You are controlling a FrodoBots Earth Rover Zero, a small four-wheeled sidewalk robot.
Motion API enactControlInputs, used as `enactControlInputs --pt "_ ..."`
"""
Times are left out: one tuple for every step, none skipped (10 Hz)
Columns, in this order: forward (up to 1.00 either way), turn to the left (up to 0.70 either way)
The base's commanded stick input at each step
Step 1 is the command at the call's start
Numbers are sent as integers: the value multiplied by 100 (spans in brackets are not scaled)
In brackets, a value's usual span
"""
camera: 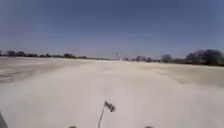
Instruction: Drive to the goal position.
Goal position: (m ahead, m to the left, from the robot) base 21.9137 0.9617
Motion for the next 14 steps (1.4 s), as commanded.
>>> enactControlInputs --pt "70 0" --pt "70 0" --pt "70 0" --pt "70 0" --pt "70 0" --pt "70 0" --pt "70 0" --pt "70 0" --pt "70 0" --pt "70 0" --pt "70 0" --pt "70 0" --pt "70 0" --pt "70 0"
